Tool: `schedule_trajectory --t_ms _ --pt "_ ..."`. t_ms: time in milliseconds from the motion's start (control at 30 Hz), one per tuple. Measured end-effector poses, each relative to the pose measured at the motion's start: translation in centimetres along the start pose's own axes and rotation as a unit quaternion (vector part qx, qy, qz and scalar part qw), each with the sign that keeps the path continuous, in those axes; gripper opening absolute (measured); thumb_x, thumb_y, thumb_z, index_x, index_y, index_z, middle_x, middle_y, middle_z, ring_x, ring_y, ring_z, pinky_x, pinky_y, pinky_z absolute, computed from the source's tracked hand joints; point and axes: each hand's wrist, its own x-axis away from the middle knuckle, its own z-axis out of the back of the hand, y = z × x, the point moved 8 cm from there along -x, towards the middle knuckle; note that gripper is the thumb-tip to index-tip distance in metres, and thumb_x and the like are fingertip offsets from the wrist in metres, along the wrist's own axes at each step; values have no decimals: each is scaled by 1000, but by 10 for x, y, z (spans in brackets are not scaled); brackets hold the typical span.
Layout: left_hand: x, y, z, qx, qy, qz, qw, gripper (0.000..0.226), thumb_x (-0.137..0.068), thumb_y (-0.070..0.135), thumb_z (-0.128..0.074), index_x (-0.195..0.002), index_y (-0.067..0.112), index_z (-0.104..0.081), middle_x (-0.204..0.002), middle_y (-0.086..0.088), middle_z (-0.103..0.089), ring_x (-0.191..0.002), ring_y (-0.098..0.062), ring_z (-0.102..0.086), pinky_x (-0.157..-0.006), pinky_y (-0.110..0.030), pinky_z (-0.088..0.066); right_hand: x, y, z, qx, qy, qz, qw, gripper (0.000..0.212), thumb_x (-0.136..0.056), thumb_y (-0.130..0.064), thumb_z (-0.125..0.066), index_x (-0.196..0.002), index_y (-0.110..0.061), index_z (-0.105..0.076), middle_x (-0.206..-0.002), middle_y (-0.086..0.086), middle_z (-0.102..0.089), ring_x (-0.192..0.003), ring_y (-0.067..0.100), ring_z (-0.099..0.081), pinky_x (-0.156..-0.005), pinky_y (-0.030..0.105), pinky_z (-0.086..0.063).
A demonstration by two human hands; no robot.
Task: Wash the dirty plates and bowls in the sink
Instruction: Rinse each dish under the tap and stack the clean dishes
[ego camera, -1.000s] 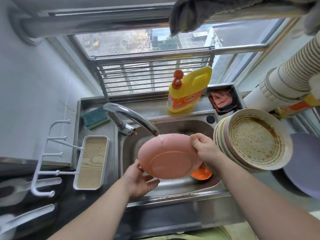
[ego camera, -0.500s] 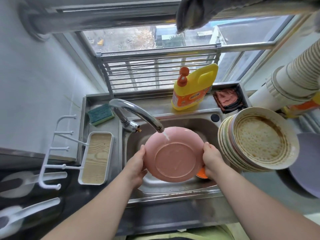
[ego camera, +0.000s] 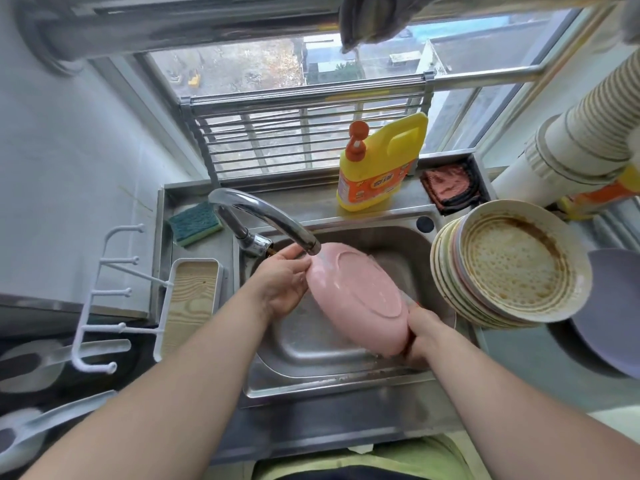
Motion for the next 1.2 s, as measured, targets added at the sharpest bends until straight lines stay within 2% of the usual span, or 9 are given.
schedule_trajectory --t_ms 67,167,300,467,567,700,967,1067,1200 --pt "-1 -4 -6 35 8 10 999 27 -107 -6 -46 -101 7 -69 -89 -10 -78 -70 -17 -76 -63 -27 -63 -3 5 1 -43 0 -36 998 32 -68 -50 -93 -91 -29 -85 -93 -4 -81 -76 29 -79 -69 45 -65" --pt "-3 -17 -13 77 37 26 996 18 -107 1 -51 -102 5 -67 -93 -13 -76 -70 -18 -76 -62 -31 -64 7 5 -1 -131 23 -57 990 24 -68 -36 -95 -80 -20 -81 -73 -5 -76 -53 22 -71 -51 32 -61" --pt "-10 -33 -5 140 91 48 985 16 -107 11 -58 -115 0 -65 -89 -14 -77 -68 -22 -77 -54 -35 -62 10 -4 -5 -210 50 -64 974 14 -88 -11 -72 -99 -14 -79 -89 3 -77 -75 25 -74 -56 35 -62" --pt "-19 -54 32 280 160 106 941 42 -109 20 -56 -141 -8 -55 -130 -16 -69 -86 -26 -73 -56 -40 -65 12 -35 -35 -286 10 2 958 13 -105 -12 -56 -108 -8 -68 -87 11 -72 -43 27 -68 -34 30 -50" --pt "-14 -58 53 329 184 106 920 40 -107 20 -59 -137 -7 -57 -112 -13 -71 -85 -21 -69 -68 -35 -63 14 -46 -60 -279 -21 34 959 21 -110 -27 -54 -119 -11 -65 -68 13 -73 -41 24 -67 -35 31 -52" --pt "-1 -70 79 357 198 116 905 29 -107 19 -60 -114 -9 -62 -73 -18 -72 -56 -24 -74 -51 -30 -62 33 -58 -96 -184 -38 89 978 28 -111 -33 -51 -123 -10 -60 -82 15 -72 -53 26 -72 -40 33 -55" --pt "29 -133 100 280 178 228 915 19 -107 13 -55 -124 3 -55 -64 -14 -63 -41 -22 -63 -38 -24 -53 66 -57 -140 68 -81 201 974 23 -108 -33 -56 -117 -12 -59 -119 18 -66 -95 32 -71 -55 37 -61" --pt "39 -127 84 250 135 240 928 43 -112 44 -40 -125 9 -61 -84 -16 -75 -60 -30 -73 -47 -34 -59 80 -56 -138 203 -113 236 944 27 -108 -39 -55 -110 -13 -54 -111 13 -66 -83 26 -68 -58 38 -62" --pt "41 -122 77 207 114 259 937 54 -110 55 -38 -133 16 -65 -130 -14 -72 -118 -37 -68 -79 -57 -62 96 -64 -112 324 -143 274 894 28 -110 -44 -48 -105 -17 -53 -89 6 -60 -65 18 -59 -53 36 -57"
